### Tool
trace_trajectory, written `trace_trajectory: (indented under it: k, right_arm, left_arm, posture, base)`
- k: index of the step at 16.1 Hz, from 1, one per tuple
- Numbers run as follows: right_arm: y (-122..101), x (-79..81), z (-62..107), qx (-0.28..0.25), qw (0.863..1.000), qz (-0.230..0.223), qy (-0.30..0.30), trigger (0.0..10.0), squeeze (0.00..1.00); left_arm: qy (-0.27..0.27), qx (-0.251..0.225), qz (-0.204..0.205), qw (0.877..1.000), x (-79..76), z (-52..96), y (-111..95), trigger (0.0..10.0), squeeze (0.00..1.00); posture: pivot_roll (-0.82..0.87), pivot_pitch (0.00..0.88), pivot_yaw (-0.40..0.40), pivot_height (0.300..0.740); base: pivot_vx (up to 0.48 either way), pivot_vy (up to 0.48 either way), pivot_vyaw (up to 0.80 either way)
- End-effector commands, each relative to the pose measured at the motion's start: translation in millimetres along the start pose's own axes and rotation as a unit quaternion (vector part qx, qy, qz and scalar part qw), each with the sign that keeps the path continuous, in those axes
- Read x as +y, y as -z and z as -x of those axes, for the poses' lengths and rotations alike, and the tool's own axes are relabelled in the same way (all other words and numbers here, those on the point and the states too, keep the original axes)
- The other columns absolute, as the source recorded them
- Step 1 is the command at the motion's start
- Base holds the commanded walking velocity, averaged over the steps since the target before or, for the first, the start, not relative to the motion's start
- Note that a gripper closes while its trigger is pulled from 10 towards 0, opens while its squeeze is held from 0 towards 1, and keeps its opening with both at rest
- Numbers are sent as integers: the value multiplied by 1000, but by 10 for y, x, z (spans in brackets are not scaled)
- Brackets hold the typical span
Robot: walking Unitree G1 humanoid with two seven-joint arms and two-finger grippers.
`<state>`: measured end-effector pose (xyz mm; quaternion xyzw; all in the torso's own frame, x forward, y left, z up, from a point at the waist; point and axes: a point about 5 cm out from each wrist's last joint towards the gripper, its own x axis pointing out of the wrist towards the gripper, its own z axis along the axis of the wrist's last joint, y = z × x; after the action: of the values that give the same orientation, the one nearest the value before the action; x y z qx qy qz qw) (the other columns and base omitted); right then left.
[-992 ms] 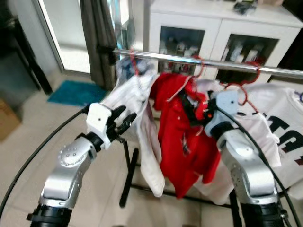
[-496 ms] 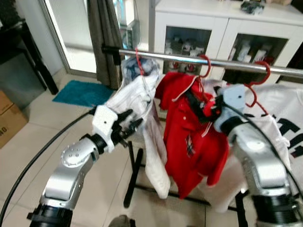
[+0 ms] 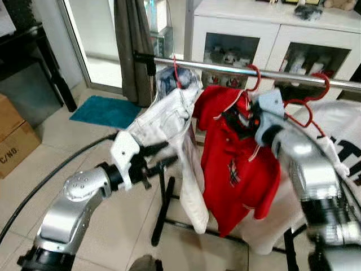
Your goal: Hang hanger
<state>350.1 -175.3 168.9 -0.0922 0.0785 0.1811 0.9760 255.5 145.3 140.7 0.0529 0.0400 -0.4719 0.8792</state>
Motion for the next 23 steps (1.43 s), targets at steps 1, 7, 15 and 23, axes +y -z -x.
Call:
trace_trajectory:
  k: [1, 7, 15, 23]
  right_arm:
    - [-23, -143, -16, 8, 1000, -7, 20, 10000, 0]
    - [-37, -341, -123, 39, 999, -28, 19, 10000, 0]
    - [-17, -490, -266, 65, 997, -39, -4, 0, 0]
    - [-91, -534, -298, 58, 997, -49, -10, 0, 0]
  left_arm:
    - [25, -7, -12, 1000, -21, -43, -89, 10000, 0]
    - [53, -8, -19, 998, -32, -95, -136, 10000, 0]
    - [61, -2, -29, 998, 31, -120, -167, 10000, 0]
    - [68, 5, -34, 997, 47, -122, -162, 10000, 0]
  posture:
    - [5, 0, 9, 705]
    - [0, 0, 24, 705]
    - [22, 0, 29, 705]
    - [32, 0, 35, 705]
  base:
    - [0, 0, 0]
    - [0, 0, 0]
    - [0, 0, 0]
    - [0, 0, 0]
